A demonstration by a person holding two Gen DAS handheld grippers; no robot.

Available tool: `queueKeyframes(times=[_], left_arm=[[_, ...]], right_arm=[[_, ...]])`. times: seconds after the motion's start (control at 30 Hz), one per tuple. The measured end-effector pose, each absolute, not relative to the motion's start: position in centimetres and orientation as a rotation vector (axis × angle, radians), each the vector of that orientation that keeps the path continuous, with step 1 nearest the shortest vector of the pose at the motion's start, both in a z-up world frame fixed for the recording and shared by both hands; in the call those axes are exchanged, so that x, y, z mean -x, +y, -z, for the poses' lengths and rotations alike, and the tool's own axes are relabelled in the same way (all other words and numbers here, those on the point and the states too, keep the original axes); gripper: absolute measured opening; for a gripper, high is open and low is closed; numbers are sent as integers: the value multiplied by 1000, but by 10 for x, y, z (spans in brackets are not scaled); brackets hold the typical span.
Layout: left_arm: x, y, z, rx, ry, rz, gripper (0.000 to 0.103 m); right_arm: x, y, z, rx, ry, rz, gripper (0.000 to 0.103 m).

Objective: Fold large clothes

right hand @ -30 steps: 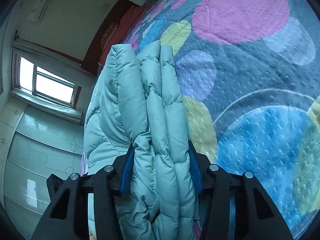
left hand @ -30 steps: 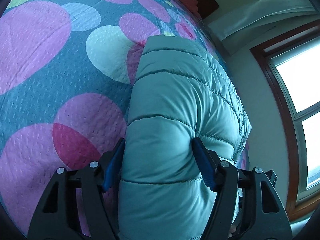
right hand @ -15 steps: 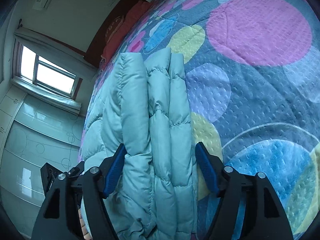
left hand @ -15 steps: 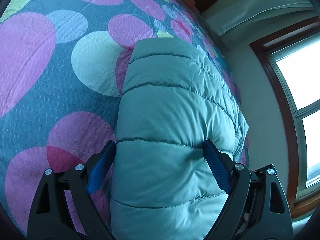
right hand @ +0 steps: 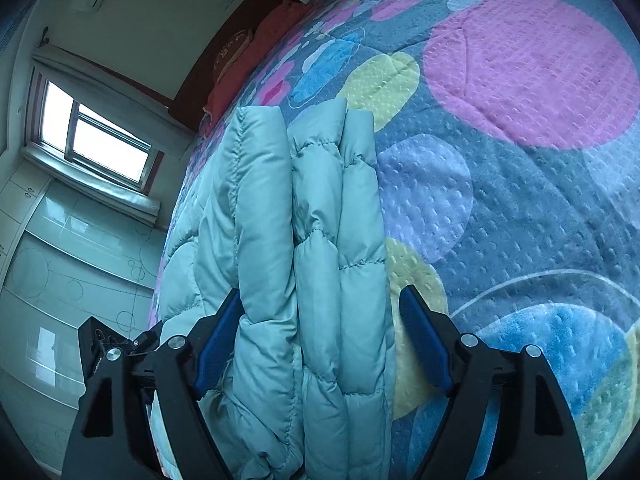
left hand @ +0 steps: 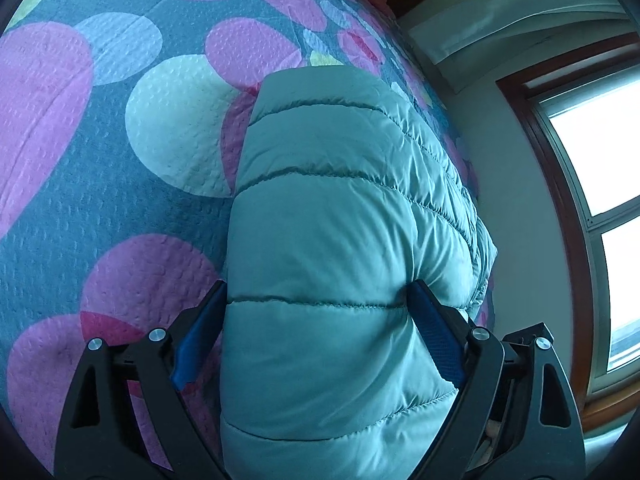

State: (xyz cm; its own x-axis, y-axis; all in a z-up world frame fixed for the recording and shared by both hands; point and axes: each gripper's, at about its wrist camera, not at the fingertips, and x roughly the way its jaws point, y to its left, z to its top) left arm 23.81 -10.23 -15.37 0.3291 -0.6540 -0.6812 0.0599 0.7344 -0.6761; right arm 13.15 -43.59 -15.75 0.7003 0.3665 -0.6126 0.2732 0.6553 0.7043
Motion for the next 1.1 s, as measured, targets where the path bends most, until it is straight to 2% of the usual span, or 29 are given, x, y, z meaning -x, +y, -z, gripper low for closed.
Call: queueKeyframes(times=[0.43, 0.5, 0.6, 0.8, 0.97, 1.1], left_arm=[[-241, -106, 160, 633, 1166, 519, 89], [-239, -105, 162, 644, 1161, 507, 89], [-236, -107, 161, 650, 1148, 487, 82], [-229, -105, 160, 676, 1119, 455, 66], [-226, -104, 154, 684, 1085, 464, 46], [-229, -98, 144, 678, 1062, 481, 38]], right_arm=[[-135, -431, 166, -930, 793, -145, 78], [-134, -430, 168, -930, 774, -128, 73], [-133, -429, 175, -950, 758, -119, 59], [-129, -424, 181, -1004, 723, -114, 44], [-121, -419, 182, -1033, 688, -116, 35], [-120, -411, 175, -1012, 658, -122, 29]])
